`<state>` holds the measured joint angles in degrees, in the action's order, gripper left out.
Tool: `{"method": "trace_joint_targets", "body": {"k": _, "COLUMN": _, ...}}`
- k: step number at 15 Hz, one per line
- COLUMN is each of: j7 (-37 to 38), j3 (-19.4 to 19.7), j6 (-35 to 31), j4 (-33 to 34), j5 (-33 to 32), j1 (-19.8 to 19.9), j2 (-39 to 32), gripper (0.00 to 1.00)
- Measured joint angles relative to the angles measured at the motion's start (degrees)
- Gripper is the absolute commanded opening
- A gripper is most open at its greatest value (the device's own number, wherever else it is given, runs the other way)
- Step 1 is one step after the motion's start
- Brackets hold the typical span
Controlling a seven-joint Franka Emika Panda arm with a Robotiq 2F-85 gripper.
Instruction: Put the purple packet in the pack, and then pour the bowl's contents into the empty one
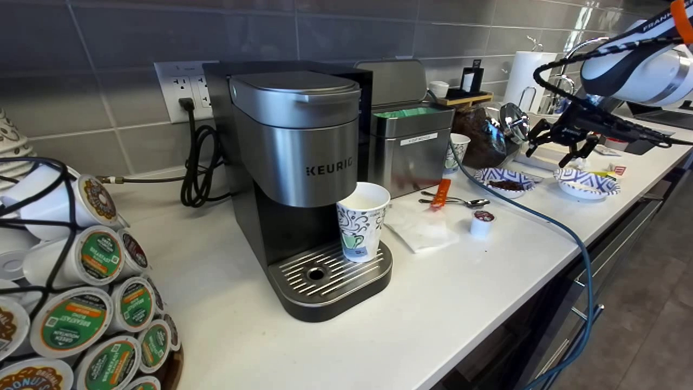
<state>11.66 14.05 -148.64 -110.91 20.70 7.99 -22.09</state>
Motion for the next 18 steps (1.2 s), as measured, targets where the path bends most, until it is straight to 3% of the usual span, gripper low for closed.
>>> {"method": "trace_joint_targets", "body": {"k": 4, "j7": 8.4, "j3": 3.2, "j6": 0.2, "j4": 3.4, "j5": -15.7, "j1": -1.9, "j2": -2.8, "gripper": 1.0}}
{"method": "trace_joint_targets", "body": {"k": 7, "j7": 10.8, "j3": 4.8, "j6": 0.7, "j4": 6.2, "j5": -23.6, "j1": -3.9, "j2": -4.3, "gripper": 1.0}}
{"method": "trace_joint_targets", "body": {"k": 10, "j7": 10.4, "j3": 3.7, "j6": 4.4, "j4": 8.8, "j5": -24.8, "j1": -4.0, "j2": -5.5, "gripper": 1.0}}
{"method": "trace_joint_targets", "body": {"k": 14, "j7": 10.4, "j3": 3.7, "j6": 4.3, "j4": 8.9, "j5": -25.2, "j1": -3.8, "j2": -5.4, "gripper": 1.0}}
{"method": "trace_joint_targets", "body": {"k": 18, "j7": 0.6, "j3": 2.1, "j6": 3.5, "j4": 8.6, "j5": -26.8, "j1": -2.6, "j2": -6.1, "gripper": 1.0}}
